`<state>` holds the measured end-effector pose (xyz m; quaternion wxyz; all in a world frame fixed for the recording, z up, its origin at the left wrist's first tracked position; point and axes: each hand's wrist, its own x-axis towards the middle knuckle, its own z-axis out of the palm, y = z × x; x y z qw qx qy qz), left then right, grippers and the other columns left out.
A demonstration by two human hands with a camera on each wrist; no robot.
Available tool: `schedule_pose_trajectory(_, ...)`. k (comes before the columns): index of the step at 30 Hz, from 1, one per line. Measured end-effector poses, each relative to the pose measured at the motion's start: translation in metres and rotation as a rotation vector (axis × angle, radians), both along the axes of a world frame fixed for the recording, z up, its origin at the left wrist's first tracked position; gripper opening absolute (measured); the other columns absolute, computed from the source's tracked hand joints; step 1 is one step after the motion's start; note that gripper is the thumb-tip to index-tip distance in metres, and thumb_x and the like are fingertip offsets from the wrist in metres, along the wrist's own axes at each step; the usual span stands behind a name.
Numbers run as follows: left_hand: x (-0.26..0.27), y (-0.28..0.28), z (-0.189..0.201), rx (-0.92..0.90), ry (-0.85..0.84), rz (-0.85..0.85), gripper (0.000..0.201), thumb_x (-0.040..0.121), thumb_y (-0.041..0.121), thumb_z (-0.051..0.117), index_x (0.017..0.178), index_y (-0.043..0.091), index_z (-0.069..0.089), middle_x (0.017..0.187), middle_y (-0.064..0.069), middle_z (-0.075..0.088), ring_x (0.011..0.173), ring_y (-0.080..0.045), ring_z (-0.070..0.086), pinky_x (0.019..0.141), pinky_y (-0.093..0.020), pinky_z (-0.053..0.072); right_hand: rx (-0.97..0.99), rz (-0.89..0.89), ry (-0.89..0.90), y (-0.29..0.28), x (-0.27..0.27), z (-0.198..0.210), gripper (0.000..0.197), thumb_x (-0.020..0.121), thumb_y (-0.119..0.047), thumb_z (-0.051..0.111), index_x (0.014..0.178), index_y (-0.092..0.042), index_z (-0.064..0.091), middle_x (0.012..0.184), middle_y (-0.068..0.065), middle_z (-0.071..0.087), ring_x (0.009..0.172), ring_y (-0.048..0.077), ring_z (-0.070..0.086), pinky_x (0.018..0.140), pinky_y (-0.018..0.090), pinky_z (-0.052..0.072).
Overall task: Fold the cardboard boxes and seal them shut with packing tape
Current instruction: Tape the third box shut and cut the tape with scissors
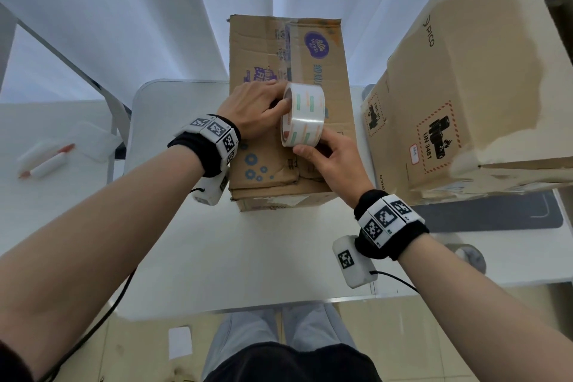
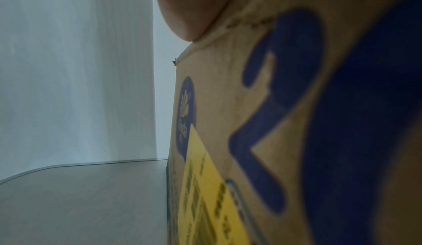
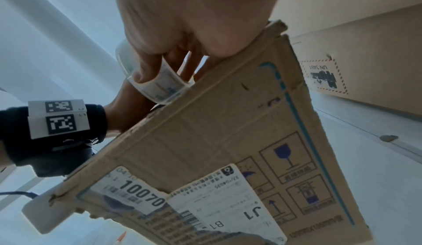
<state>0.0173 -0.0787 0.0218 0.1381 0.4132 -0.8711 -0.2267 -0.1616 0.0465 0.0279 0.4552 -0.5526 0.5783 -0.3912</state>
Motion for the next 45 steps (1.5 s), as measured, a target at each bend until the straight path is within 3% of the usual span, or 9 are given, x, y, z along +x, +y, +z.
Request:
schedule_pose_trajectory(8, -0.001, 0.005, 0.005, -0.022, -0.063, 0.015, 0.066, 0.091, 0.058, 0.019, 0.13, 0.023, 0.059, 0.109, -0.005, 0.067, 0.092, -0.025, 0.061, 0.07, -0.034, 0.044, -0.009, 0.002, -0.111, 0.003, -0.002, -0.001, 0.026, 0.092, -0.012, 0.069, 0.117, -0.011, 0.064, 0.11, 0.004, 0.07, 0.107, 0.017, 0.066, 0.092, 0.031, 0.054)
schedule_pose_trajectory(16, 0.0, 0.006, 0.009, 0.03, -0.1, -0.01, 0.073, 0.089, 0.069, 0.016, 0.134, 0.032, 0.059, 0.1, -0.002, 0.058, 0.088, -0.025, 0.055, 0.069, -0.033, 0.036, 0.025, -0.011, -0.259, 0.009, -0.006, 0.005, 0.033, 0.084, -0.002, 0.075, 0.116, 0.0, 0.066, 0.113, 0.014, 0.072, 0.106, 0.023, 0.07, 0.088, 0.03, 0.057)
schedule_pose_trajectory(19, 0.005, 0.007, 0.007, 0.036, -0.157, -0.149, 0.072, 0.091, 0.069, 0.012, 0.147, 0.035, 0.044, 0.149, 0.003, 0.048, 0.131, -0.023, 0.044, 0.103, -0.041, 0.039, 0.03, -0.021, -0.262, 0.011, -0.009, 0.005, 0.032, 0.083, -0.003, 0.076, 0.114, -0.002, 0.068, 0.11, 0.011, 0.074, 0.104, 0.021, 0.071, 0.087, 0.03, 0.057)
schedule_pose_trajectory(21, 0.01, 0.008, 0.009, 0.039, -0.192, -0.243, 0.073, 0.093, 0.068, 0.008, 0.152, 0.032, 0.033, 0.16, 0.004, 0.029, 0.149, -0.016, 0.021, 0.123, -0.039, 0.014, 0.041, -0.008, -0.213, 0.012, -0.009, 0.005, 0.03, 0.084, -0.007, 0.077, 0.112, -0.004, 0.07, 0.11, 0.008, 0.074, 0.103, 0.018, 0.071, 0.087, 0.029, 0.057)
schedule_pose_trajectory(23, 0.014, 0.007, 0.01, 0.054, -0.2, -0.274, 0.078, 0.091, 0.072, 0.005, 0.153, 0.03, 0.027, 0.161, 0.005, 0.021, 0.151, -0.012, 0.01, 0.124, -0.035, 0.001, 0.046, 0.008, -0.165, 0.013, -0.008, 0.005, 0.029, 0.084, -0.013, 0.078, 0.112, -0.005, 0.072, 0.109, 0.005, 0.075, 0.101, 0.015, 0.071, 0.085, 0.027, 0.057)
schedule_pose_trajectory(29, 0.033, 0.009, 0.008, -0.101, -0.407, -0.449, 0.085, 0.089, 0.08, 0.016, 0.158, 0.03, 0.009, 0.16, 0.012, 0.001, 0.15, -0.005, -0.009, 0.123, -0.034, -0.009, 0.02, -0.005, -0.07, 0.017, -0.002, -0.003, 0.039, 0.08, -0.025, 0.082, 0.115, -0.009, 0.073, 0.108, 0.002, 0.075, 0.101, 0.013, 0.071, 0.088, 0.034, 0.058)
schedule_pose_trajectory(39, 0.03, -0.011, 0.011, -0.163, -0.495, -0.444, 0.089, 0.086, 0.083, 0.009, 0.158, 0.03, 0.007, 0.164, 0.007, 0.007, 0.152, -0.01, -0.002, 0.124, -0.04, -0.007, 0.01, -0.045, -0.024, -0.003, 0.004, -0.005, 0.04, 0.08, -0.029, 0.082, 0.114, -0.01, 0.073, 0.105, -0.001, 0.075, 0.099, 0.011, 0.07, 0.086, 0.029, 0.057)
schedule_pose_trajectory(42, 0.027, -0.003, 0.013, -0.108, -0.492, -0.391, 0.093, 0.084, 0.082, 0.013, 0.159, 0.028, 0.004, 0.163, 0.009, -0.001, 0.152, -0.01, -0.006, 0.123, -0.04, -0.008, 0.011, -0.044, -0.036, -0.003, 0.0, -0.005, 0.039, 0.08, -0.03, 0.082, 0.113, -0.011, 0.074, 0.103, -0.001, 0.076, 0.098, 0.013, 0.07, 0.088, 0.034, 0.057)
schedule_pose_trajectory(45, 0.016, 0.023, 0.009, 0.102, -0.297, -0.148, 0.088, 0.083, 0.074, 0.013, 0.158, 0.029, 0.015, 0.165, 0.006, 0.011, 0.152, -0.007, 0.0, 0.123, -0.039, -0.006, 0.014, -0.029, -0.018, 0.004, -0.002, -0.004, 0.036, 0.078, -0.032, 0.083, 0.109, -0.015, 0.075, 0.1, -0.003, 0.076, 0.097, 0.013, 0.07, 0.089, 0.039, 0.057)
